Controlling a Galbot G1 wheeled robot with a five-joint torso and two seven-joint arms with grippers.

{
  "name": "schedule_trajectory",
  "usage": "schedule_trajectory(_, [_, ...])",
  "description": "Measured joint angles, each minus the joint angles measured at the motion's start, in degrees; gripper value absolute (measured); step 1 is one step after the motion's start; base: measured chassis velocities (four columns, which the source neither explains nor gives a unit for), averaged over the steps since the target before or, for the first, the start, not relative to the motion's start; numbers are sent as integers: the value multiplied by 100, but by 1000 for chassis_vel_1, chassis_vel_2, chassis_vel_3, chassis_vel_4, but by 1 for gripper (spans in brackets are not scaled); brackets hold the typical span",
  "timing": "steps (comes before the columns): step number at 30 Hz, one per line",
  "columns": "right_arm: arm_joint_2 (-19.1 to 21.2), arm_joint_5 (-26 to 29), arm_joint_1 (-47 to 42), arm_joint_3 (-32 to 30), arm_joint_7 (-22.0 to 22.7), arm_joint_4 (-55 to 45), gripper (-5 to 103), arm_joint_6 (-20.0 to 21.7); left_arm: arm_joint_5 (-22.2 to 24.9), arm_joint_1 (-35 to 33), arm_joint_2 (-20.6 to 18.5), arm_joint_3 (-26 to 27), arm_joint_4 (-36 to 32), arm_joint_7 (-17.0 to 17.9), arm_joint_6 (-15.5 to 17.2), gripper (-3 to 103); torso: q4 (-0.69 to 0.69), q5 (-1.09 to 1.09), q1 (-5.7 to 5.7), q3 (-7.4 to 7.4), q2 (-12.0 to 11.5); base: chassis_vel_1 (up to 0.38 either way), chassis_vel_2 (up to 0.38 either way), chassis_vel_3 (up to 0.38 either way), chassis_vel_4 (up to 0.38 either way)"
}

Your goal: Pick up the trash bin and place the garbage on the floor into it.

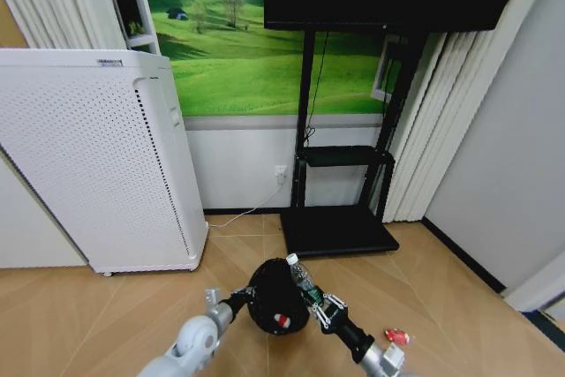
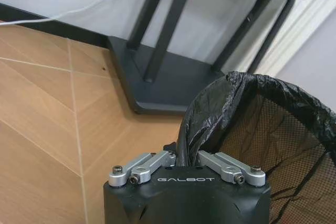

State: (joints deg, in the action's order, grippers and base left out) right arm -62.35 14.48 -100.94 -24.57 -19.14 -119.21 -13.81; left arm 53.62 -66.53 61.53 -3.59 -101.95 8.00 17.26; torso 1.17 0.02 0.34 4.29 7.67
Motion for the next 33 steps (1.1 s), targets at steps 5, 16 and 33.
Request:
schedule_trajectory(5, [25, -62, -12, 35, -38, 18, 23, -6, -110, -12, 87, -47, 33, -40, 12, 3, -1, -1, 0, 0, 0, 0, 0, 0, 0])
schedule_trajectory(16, [-58, -138, -34, 191, -229, 91, 35, -73, -342, -499, 121, 193, -34, -106, 91, 3, -1, -1, 0, 0, 0, 0, 0, 0, 0])
schedule_trajectory(33, [-137, -94, 11, -39, 696, -39, 98, 194, 7, -1369, 149, 1338, -839, 560, 379, 3, -1, -3, 0, 0, 0, 0, 0, 0, 0])
